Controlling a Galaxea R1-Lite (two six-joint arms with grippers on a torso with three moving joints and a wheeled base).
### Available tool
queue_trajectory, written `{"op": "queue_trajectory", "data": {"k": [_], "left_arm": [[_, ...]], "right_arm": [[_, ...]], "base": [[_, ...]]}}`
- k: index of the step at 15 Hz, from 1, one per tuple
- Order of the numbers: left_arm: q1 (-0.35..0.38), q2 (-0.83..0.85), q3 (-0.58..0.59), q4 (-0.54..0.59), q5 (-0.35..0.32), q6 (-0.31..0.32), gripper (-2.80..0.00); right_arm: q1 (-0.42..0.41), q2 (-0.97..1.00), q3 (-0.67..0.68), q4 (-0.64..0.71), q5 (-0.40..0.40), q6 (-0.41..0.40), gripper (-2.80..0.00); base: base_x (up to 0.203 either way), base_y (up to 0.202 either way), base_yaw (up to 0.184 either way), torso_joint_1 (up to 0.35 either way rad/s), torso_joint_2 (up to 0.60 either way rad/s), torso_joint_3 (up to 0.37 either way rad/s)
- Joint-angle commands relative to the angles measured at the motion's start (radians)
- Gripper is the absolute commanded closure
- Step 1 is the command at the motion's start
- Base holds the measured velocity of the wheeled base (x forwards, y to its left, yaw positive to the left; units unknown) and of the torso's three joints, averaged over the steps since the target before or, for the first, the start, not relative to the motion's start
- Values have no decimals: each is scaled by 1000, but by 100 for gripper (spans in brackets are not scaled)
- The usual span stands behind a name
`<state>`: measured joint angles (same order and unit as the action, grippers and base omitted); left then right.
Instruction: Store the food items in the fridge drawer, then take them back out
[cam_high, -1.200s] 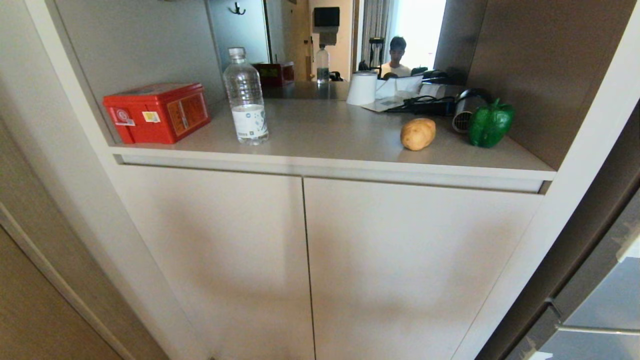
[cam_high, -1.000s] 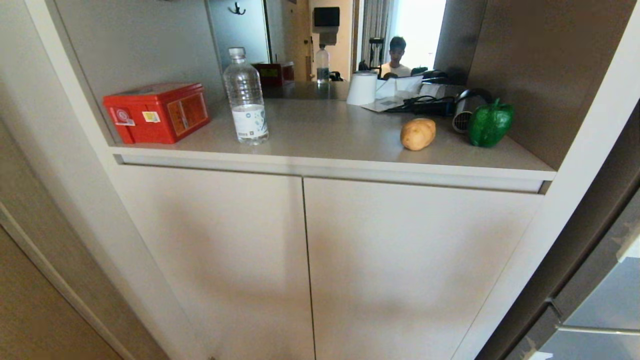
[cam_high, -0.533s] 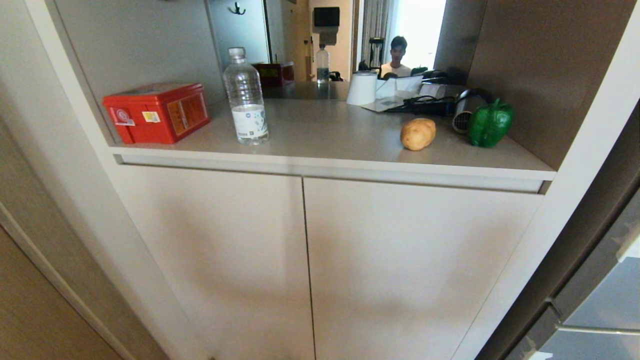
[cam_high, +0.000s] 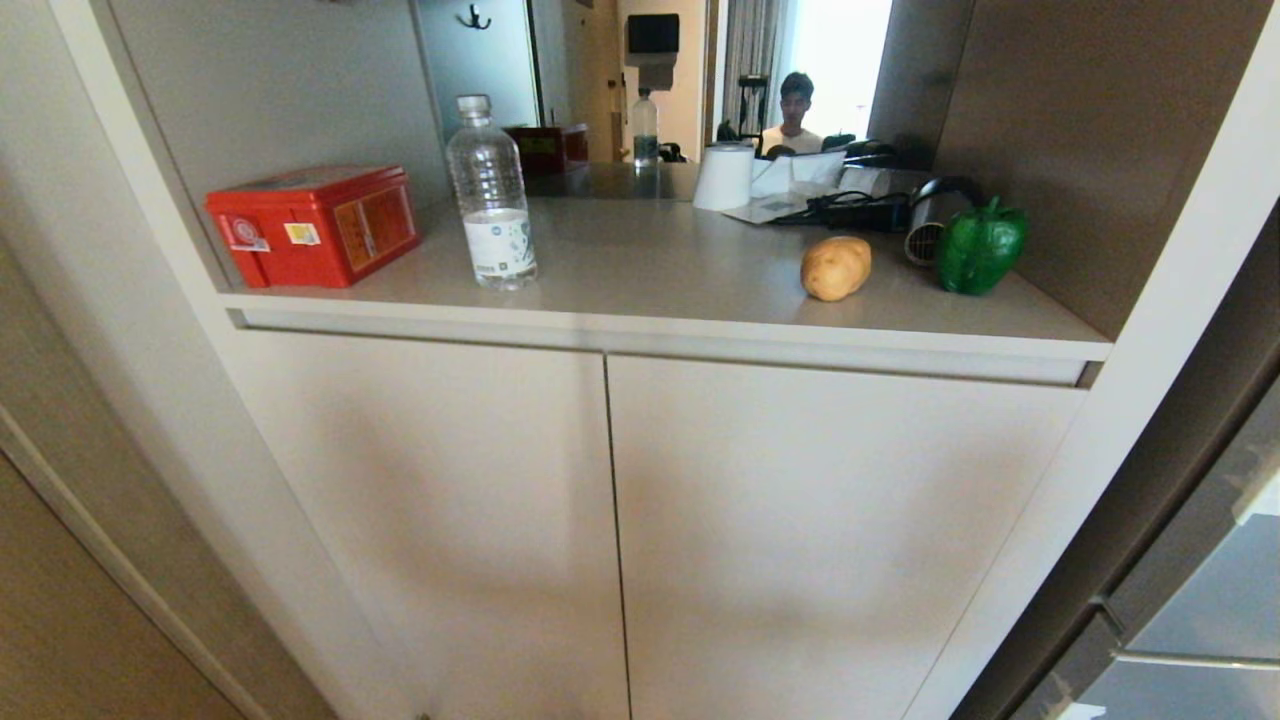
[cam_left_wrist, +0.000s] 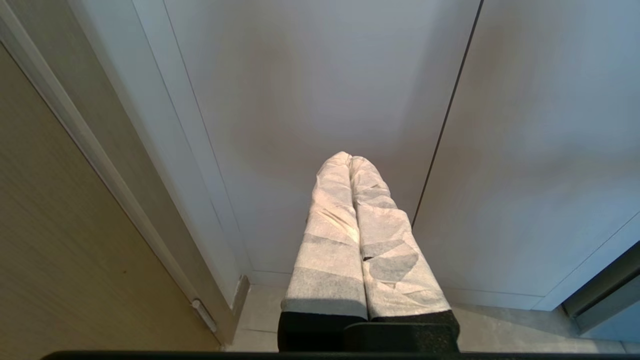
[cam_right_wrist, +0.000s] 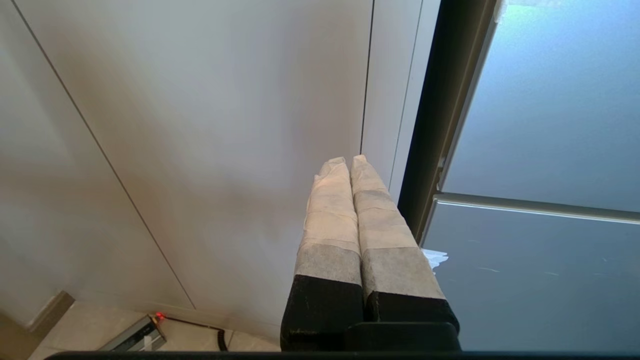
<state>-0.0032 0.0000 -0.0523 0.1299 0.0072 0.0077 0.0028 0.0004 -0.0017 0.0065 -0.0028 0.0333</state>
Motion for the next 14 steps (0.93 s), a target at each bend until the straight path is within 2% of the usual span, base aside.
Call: {"op": "queue_trajectory", "data": {"k": [1,4,14], "left_arm": [[0,0,0,0,0,0,0],[0,0,0,2,0,-1,0],[0,0,0,2,0,-1,0]], "right_arm": [[0,1,2,0,0,-1,0],[0,1,1,0,0,0,0],[0,1,0,0,0,-1,0]], "base": [[0,0,0,0,0,0],[-2,0,-62,4,0,2],[1,8,-172,2,2,3]]}}
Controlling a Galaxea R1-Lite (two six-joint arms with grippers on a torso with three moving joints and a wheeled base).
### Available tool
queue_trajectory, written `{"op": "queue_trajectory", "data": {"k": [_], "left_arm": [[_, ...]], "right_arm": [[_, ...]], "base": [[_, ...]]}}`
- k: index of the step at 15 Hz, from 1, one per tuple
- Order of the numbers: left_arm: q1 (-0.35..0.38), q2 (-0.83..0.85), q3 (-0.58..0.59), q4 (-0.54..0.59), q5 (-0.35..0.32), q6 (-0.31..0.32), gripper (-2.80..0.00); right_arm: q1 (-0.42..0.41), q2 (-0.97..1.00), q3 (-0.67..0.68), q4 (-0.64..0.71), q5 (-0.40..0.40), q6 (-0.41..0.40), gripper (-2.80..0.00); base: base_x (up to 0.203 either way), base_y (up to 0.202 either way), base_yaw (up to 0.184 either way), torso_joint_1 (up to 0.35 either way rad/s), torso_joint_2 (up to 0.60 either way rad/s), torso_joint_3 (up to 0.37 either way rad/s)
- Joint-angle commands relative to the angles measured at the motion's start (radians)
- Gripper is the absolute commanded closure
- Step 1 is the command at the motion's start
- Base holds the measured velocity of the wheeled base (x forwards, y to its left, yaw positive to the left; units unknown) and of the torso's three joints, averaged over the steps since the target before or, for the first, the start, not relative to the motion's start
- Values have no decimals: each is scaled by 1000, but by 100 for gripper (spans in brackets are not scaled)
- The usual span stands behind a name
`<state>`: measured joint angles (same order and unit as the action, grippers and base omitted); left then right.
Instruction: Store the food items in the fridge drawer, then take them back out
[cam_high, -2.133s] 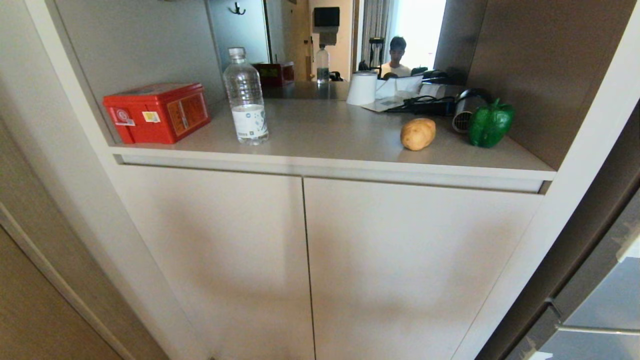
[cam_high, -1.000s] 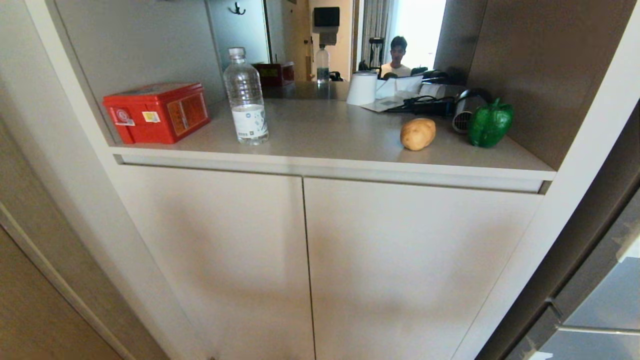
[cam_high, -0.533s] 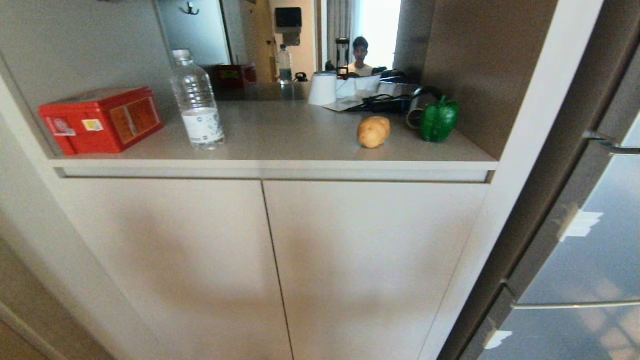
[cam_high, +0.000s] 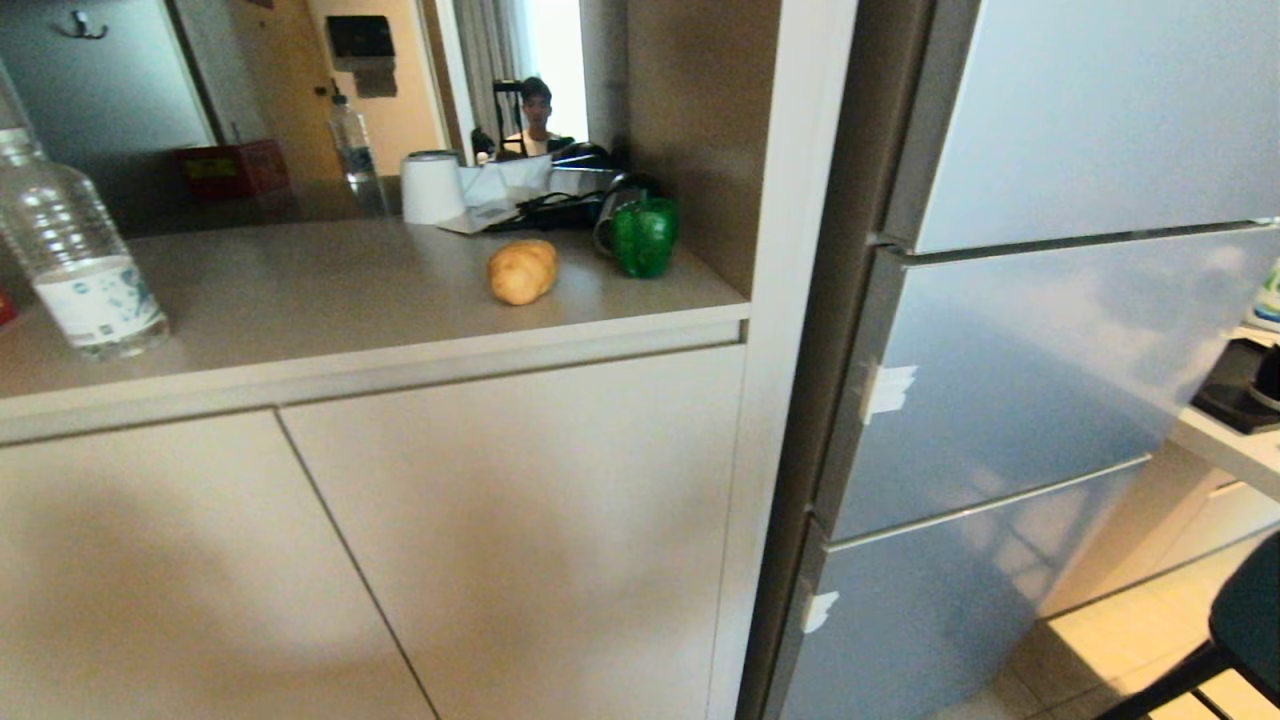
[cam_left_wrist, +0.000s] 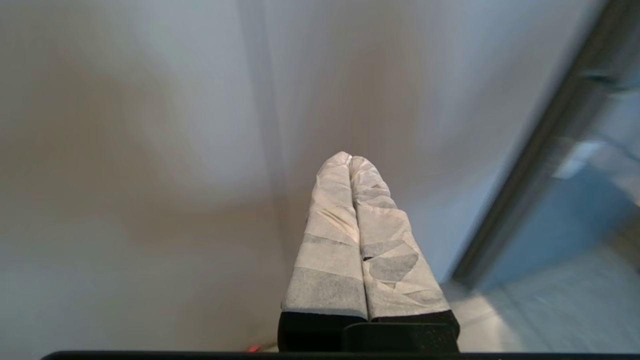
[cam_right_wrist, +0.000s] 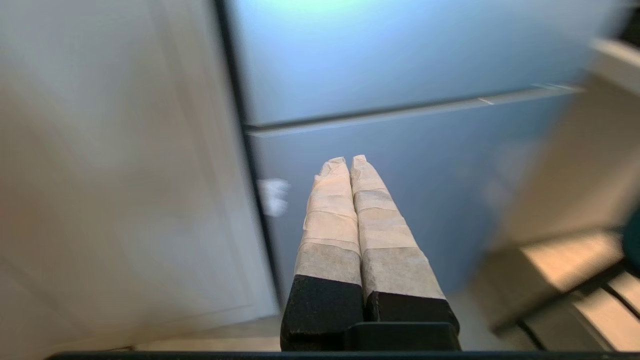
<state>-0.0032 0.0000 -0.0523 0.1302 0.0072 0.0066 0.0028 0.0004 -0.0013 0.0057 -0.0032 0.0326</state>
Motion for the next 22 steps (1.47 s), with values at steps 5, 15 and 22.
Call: {"op": "queue_trajectory", "data": {"k": [5,15,22], "left_arm": [[0,0,0,2,2,3,0],[0,0,0,2,0,3,0],[-2,126,-169,-41,-14,-102,0]], "right_arm": [[0,1,0,0,0,1,0],[0,1,1,0,0,1,0],[0,1,0,0,0,1,0]], "base": [[1,7,-172,5,1,1],[2,8,-176,2,1,2],[0,4,-80,3,2,1]]}}
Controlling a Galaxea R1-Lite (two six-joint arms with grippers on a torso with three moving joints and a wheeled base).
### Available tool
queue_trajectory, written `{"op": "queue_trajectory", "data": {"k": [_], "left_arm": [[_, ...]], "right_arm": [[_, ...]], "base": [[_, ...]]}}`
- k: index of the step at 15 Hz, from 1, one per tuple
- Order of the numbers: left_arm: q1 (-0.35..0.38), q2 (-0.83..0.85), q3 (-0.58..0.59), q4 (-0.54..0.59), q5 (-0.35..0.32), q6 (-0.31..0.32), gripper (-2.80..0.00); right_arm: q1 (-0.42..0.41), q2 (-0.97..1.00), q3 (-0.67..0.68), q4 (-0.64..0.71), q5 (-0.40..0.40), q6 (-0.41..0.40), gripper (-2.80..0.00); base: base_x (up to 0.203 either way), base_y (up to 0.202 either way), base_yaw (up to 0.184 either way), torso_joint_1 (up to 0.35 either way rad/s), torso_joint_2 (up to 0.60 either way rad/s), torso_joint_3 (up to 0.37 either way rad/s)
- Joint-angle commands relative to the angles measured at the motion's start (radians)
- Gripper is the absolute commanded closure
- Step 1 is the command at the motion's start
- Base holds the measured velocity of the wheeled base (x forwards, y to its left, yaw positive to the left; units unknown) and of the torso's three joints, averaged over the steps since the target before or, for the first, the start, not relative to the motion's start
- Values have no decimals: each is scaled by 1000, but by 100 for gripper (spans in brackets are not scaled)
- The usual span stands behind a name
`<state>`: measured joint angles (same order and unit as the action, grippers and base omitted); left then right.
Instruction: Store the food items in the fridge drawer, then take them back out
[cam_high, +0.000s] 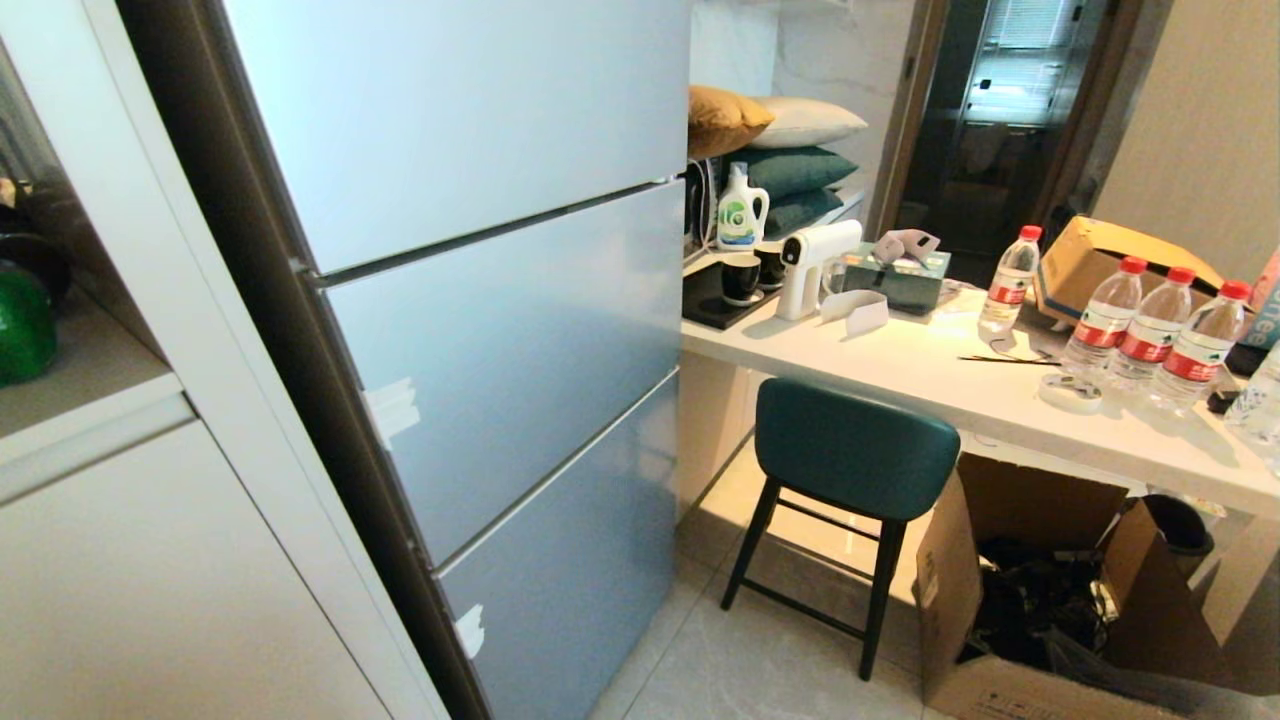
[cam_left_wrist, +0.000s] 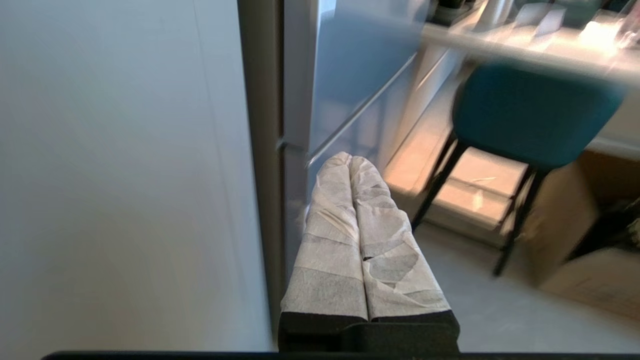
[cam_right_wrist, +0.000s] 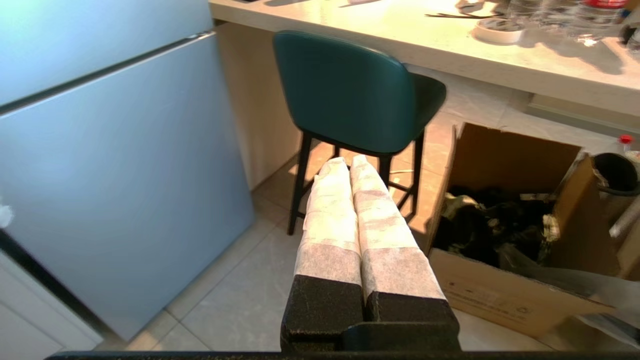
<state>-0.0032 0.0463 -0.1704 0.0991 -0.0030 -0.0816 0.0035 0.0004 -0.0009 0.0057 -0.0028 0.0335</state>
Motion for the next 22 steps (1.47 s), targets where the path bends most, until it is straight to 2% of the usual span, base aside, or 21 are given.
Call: {"op": "queue_trajectory", "data": {"k": [1,4,7,10,12,15,18,21,22], "left_arm": [[-8,141,-77,-21,-23,-27,0],[-34,381,-83,-132,-85,-49,0],[-65,696,-76,-335,-145,-58,0],[-134,1003,-75,-558,-163,-54,0],[-191,1175,-74,-723,-110,-54,0],[-245,1381,-76,-967,29,-58,0],[-259,1539,-82,-1246,159,-69,0],[-261,1646,-102,-1447,322,-86,0],[-261,1655,-107,-1487,355,-86,0]], "right_arm": [[0,1,0,0,0,0,0],[0,1,1,0,0,0,0],[0,0,1,0,0,-1,0],[0,1,1,0,0,-1,0],[0,0,1,0,0,-1,0],[0,1,1,0,0,-1,0],[0,1,1,0,0,-1,0],[0,0,1,0,0,-1,0],[0,1,0,0,0,-1,0]], "base": [[0,0,0,0,0,0],[0,0,0,0,0,0],[0,0,0,0,0,0],[0,0,0,0,0,0],[0,0,0,0,0,0],[0,0,0,0,0,0],[0,0,0,0,0,0],[0,0,0,0,0,0],[0,0,0,0,0,0]]}}
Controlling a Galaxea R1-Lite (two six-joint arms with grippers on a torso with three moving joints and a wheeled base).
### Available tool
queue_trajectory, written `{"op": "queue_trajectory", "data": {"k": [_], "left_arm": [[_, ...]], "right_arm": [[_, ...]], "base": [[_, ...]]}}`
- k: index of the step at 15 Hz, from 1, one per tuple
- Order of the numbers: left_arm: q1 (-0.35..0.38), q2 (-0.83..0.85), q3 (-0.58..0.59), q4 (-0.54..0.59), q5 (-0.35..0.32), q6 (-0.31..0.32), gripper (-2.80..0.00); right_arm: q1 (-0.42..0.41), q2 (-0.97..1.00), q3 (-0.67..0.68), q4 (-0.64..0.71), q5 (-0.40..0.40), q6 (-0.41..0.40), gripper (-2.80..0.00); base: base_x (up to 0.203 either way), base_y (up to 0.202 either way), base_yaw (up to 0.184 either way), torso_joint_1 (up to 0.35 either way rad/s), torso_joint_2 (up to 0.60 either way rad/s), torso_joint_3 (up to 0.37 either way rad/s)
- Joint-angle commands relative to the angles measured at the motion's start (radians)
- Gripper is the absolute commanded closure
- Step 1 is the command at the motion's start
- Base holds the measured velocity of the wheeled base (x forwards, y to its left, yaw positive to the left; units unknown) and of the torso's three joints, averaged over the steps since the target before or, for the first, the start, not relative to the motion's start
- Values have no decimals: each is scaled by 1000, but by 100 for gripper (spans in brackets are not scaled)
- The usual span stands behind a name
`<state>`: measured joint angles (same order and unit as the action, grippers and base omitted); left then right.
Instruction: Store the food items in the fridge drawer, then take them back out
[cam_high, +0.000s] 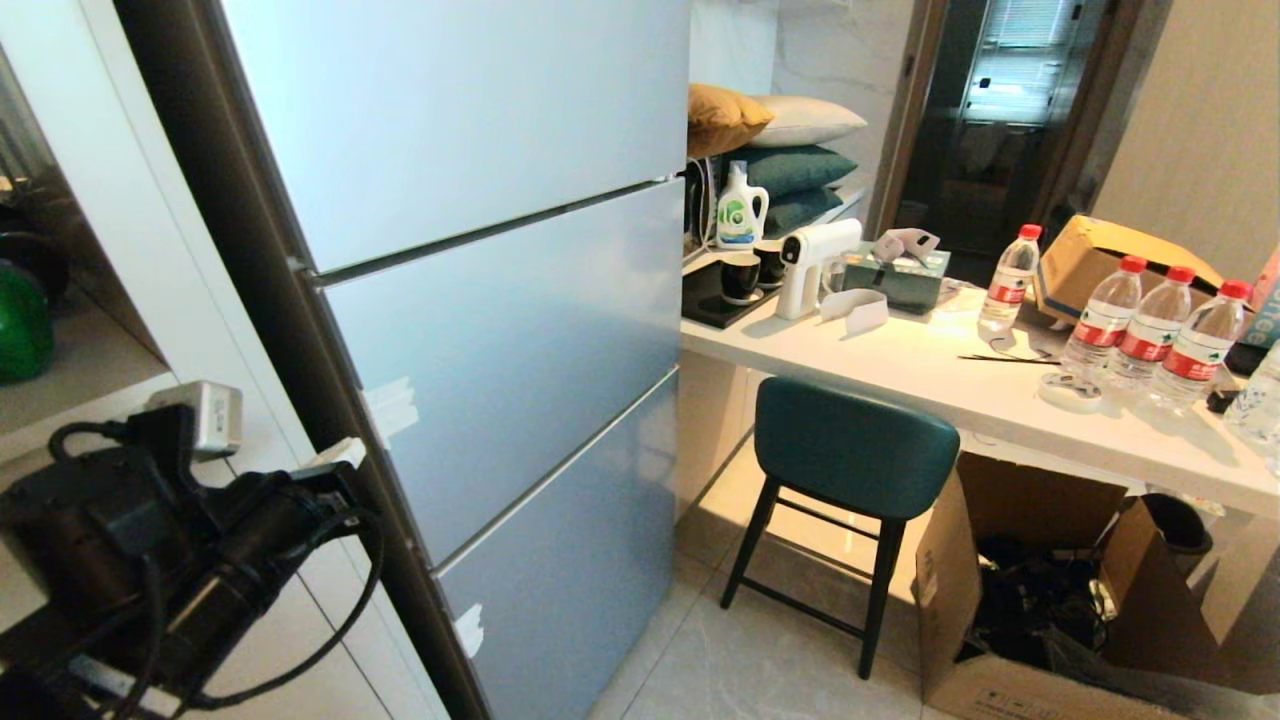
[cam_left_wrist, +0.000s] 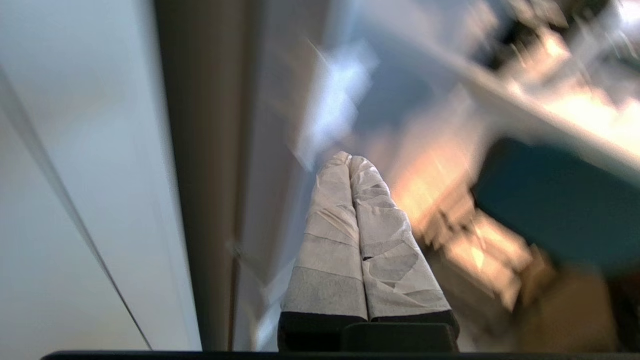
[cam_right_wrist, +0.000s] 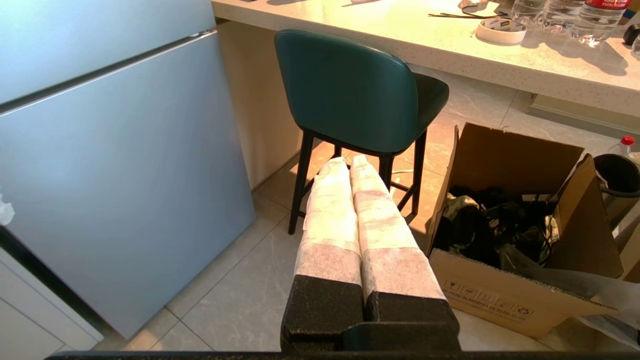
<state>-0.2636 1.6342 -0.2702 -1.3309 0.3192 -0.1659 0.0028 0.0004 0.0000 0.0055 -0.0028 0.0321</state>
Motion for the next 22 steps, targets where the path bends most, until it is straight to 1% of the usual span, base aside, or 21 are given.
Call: {"op": "queue_trajectory", "data": {"k": [1,7,10,13,14,17,19,22], "left_arm": [[3,70,-12,-64,46,-1,0],[13,155,-88,-67,51,-4,0],[57,220,-157,-70,41,-10,0],[99,263,-203,-71,37,-36,0],[110,267,-204,-71,37,-43,0],[127,270,-195,-85,6,-44,0],[141,295,-207,-96,4,-44,0],[142,344,-208,-167,-13,-43,0]], "right_arm": [[0,1,-1,1,0,0,0],[0,0,0,1,0,0,0],[0,0,0,1,0,2,0],[0,0,-1,1,0,2,0],[0,1,0,1,0,2,0],[0,1,-1,1,0,2,0],[0,1,0,1,0,2,0],[0,1,0,1,0,2,0]], "base": [[0,0,0,0,0,0],[0,0,0,0,0,0],[0,0,0,0,0,0],[0,0,0,0,0,0],[0,0,0,0,0,0],[0,0,0,0,0,0],[0,0,0,0,0,0],[0,0,0,0,0,0]]}}
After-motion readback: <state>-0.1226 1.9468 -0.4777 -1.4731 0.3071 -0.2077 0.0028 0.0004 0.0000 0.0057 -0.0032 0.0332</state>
